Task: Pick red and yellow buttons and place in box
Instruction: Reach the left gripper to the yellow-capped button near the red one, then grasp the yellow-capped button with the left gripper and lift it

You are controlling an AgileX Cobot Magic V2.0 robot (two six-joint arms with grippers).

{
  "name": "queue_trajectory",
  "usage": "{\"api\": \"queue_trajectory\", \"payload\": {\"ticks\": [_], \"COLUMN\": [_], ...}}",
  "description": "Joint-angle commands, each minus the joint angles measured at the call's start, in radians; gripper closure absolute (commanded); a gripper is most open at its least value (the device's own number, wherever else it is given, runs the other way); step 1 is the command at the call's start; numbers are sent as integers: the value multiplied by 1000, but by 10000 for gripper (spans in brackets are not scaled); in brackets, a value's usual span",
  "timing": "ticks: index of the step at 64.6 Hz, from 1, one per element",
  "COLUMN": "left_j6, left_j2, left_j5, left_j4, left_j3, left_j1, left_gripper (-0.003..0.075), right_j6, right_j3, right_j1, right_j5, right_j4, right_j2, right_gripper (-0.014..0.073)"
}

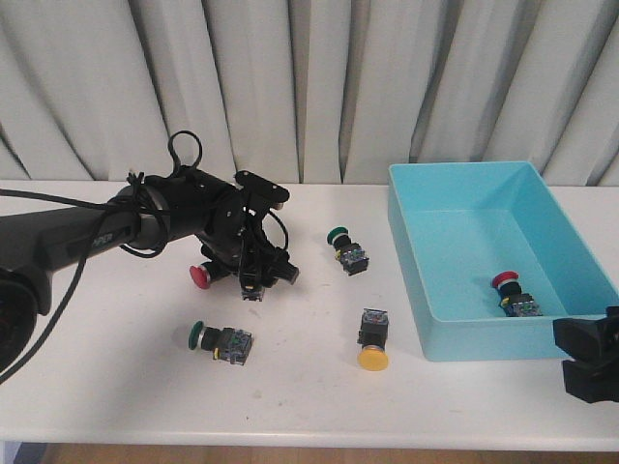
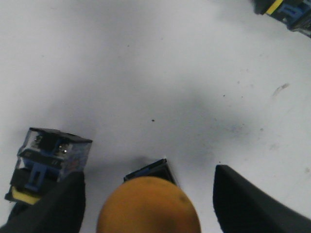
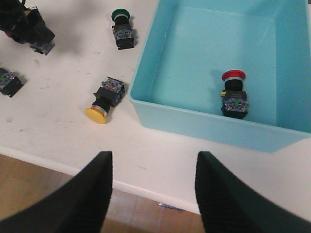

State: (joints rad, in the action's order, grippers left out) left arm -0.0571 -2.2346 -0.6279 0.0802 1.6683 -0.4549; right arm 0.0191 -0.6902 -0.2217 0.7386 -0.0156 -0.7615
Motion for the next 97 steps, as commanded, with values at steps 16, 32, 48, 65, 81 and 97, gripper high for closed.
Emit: {"api": "queue_trajectory", "payload": {"ticks": [16, 32, 48, 65, 81, 97], "left_j6": [-20, -20, -20, 20, 97, 119], "left_j2": [60, 60, 127, 322, 512, 705], "left_j5": [58, 49, -10, -96, -224, -147], "left_j4": [1, 1, 1, 2, 2, 4], "left_j3": [35, 35, 35, 34, 33, -184], "left_j1": [0, -1, -3, -3, 0, 2], "left_gripper": [369, 505, 540, 538, 538, 538], "right_j6": [2, 2, 2, 2, 2, 2], "right_j3": [-28, -28, -28, -28, -28, -28], "right_j1": [-3, -3, -3, -3, -3, -3], "right_j5": [-68, -67, -67, -67, -67, -68], "right_j4": [5, 5, 5, 5, 5, 7], "right_j2": [4, 4, 4, 4, 4, 4], "right_gripper": [221, 221, 221, 221, 221, 221]}}
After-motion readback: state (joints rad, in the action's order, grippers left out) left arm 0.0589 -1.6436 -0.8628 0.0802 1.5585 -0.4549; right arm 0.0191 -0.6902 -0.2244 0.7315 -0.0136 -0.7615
